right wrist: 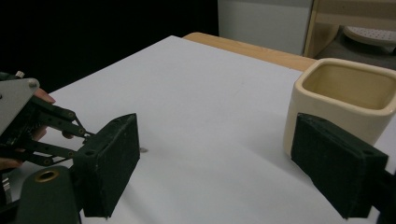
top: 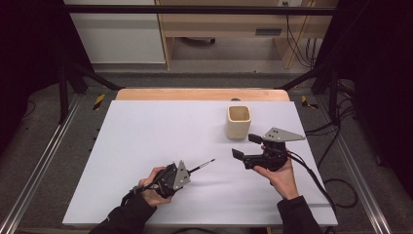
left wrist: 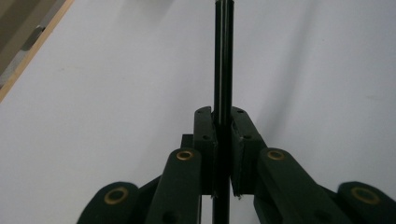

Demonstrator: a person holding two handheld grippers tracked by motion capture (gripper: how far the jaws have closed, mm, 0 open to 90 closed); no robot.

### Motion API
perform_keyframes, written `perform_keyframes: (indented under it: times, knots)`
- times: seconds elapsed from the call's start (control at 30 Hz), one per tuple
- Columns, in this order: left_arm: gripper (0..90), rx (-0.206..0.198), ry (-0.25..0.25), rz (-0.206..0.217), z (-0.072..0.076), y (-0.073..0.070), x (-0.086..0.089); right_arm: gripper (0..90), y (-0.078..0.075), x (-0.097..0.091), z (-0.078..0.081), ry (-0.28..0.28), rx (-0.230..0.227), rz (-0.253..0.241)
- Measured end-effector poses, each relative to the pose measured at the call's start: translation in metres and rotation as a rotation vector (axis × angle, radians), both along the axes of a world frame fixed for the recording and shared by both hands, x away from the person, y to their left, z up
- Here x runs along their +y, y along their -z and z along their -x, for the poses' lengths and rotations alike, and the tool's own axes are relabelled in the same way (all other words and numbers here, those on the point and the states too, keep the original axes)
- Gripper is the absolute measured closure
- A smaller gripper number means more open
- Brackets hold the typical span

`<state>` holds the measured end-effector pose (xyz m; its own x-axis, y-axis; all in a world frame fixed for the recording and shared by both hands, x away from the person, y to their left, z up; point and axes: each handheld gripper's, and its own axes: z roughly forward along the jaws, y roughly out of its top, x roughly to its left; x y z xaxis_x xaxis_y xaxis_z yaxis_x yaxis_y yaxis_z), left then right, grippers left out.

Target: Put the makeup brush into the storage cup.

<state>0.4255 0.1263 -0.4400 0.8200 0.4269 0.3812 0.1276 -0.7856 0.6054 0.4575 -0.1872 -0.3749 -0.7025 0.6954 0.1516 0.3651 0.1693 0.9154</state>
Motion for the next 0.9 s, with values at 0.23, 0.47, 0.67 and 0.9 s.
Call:
perform_keyframes:
  times: [0.23,0.47,0.67,0.9]
  knots:
    - [82.9,0.022,-0.064,0.078,-0.003,-0.003,0.003,15.0,0.005,0.002,0.0,0.007,0.001,-0.05]
    - [82.8,0.06,-0.155,0.221,-0.007,-0.006,0.01,14.7,0.007,0.007,0.001,0.01,-0.005,-0.098]
    - [82.8,0.056,-0.205,0.244,-0.009,-0.009,0.014,14.1,0.013,0.014,0.0,0.009,0.007,-0.125]
    - [82.8,0.063,-0.276,0.316,-0.012,-0.014,0.02,14.0,0.017,0.024,-0.001,-0.005,0.029,-0.163]
